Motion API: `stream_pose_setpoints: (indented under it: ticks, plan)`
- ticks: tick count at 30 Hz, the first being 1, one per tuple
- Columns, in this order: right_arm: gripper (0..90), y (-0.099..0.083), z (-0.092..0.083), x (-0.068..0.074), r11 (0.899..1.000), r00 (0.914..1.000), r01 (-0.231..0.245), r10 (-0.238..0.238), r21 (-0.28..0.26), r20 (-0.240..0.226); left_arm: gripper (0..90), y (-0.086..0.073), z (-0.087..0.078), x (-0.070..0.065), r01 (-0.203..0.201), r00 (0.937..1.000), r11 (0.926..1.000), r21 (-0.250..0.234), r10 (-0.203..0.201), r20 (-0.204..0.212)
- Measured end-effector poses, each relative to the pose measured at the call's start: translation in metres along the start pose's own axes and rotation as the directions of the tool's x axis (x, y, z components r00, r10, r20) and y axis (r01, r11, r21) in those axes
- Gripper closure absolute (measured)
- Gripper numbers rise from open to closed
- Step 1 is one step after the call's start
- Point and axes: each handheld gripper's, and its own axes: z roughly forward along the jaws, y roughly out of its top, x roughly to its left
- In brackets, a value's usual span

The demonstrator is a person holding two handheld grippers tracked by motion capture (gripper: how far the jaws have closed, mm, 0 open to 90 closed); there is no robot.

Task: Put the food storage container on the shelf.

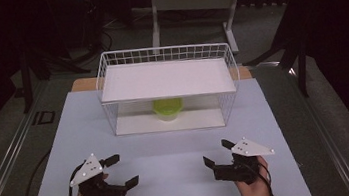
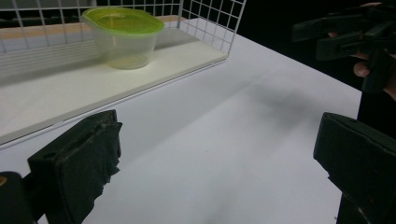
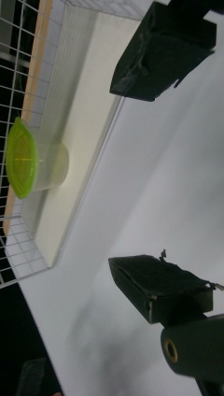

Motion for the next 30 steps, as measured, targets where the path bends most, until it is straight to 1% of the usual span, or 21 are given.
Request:
stream_pose_setpoints:
  ticks: [3,5,8,10,11,12,15,18,20,22,23,25,27,29,30]
  plan:
    - [14.4,-0.004,-0.006,-0.001,1.000,1.0000,0.002,-0.002,-0.008,-0.006,1.6,-0.003,-0.003,0.002,0.010,0.9999,0.9999,-0.005,-0.010,-0.007]
    - [14.4,-0.005,-0.009,-0.002,1.000,1.0000,0.003,-0.004,-0.012,-0.009,1.6,-0.005,-0.003,0.002,0.010,0.9999,0.9999,-0.005,-0.010,-0.009]
    - [14.4,-0.006,-0.011,-0.003,1.000,0.9999,0.006,-0.006,-0.015,-0.014,1.6,-0.007,-0.003,0.002,0.012,0.9999,0.9998,-0.017,-0.012,-0.010]
    - [14.5,-0.008,-0.010,-0.004,0.999,0.9996,0.029,-0.029,-0.026,-0.003,1.6,-0.010,-0.003,0.002,0.012,0.9997,0.9994,-0.033,-0.013,-0.023]
    - [14.5,-0.009,-0.010,-0.004,0.999,0.9990,0.044,-0.044,-0.032,0.001,1.7,-0.011,-0.003,0.002,0.019,0.9995,0.9991,-0.037,-0.020,-0.025]
    - [14.5,-0.010,-0.008,-0.004,0.998,0.9985,0.054,-0.054,-0.034,-0.002,1.6,-0.012,-0.002,0.003,0.019,0.9995,0.9994,-0.029,-0.020,-0.023]
    - [14.5,-0.014,-0.002,-0.005,0.996,0.9965,0.083,-0.083,-0.017,0.008,1.6,-0.015,0.001,0.003,0.025,0.9995,0.9995,-0.018,-0.026,-0.019]
    - [14.5,-0.015,0.001,-0.007,0.997,0.9967,0.081,-0.081,-0.012,-0.001,1.7,-0.016,0.002,0.003,0.030,0.9994,0.9993,-0.021,-0.030,-0.017]
    - [14.4,-0.017,0.002,-0.007,0.997,0.9969,0.076,-0.076,-0.021,-0.017,1.6,-0.018,0.001,0.003,0.052,0.9984,0.9981,-0.033,-0.052,-0.019]
    - [13.9,-0.018,0.002,-0.008,0.996,0.9969,0.069,-0.071,-0.058,-0.035,1.7,-0.019,-0.001,0.004,0.064,0.9978,0.9973,-0.038,-0.064,-0.016]
    - [13.8,-0.019,0.004,-0.009,0.996,0.9965,0.066,-0.069,-0.064,-0.046,1.7,-0.020,-0.002,0.004,0.070,0.9973,0.9967,-0.041,-0.070,-0.018]
    - [13.8,-0.020,0.005,-0.009,0.995,0.9961,0.083,-0.084,-0.062,-0.026,1.7,-0.020,-0.004,0.004,0.067,0.9975,0.9969,-0.043,-0.068,-0.022]
    - [13.7,-0.020,0.007,-0.009,0.995,0.9958,0.089,-0.090,-0.046,-0.015,1.7,-0.020,-0.004,0.004,0.053,0.9980,0.9976,-0.046,-0.054,-0.033]
    - [13.7,-0.020,0.006,-0.008,0.995,0.9956,0.092,-0.093,-0.042,-0.010,1.7,-0.019,-0.004,0.004,0.051,0.9980,0.9973,-0.052,-0.053,-0.036]
    - [13.6,-0.020,0.006,-0.007,0.994,0.9952,0.098,-0.098,-0.041,-0.006,1.7,-0.019,-0.004,0.003,0.041,0.9981,0.9975,-0.057,-0.044,-0.044]
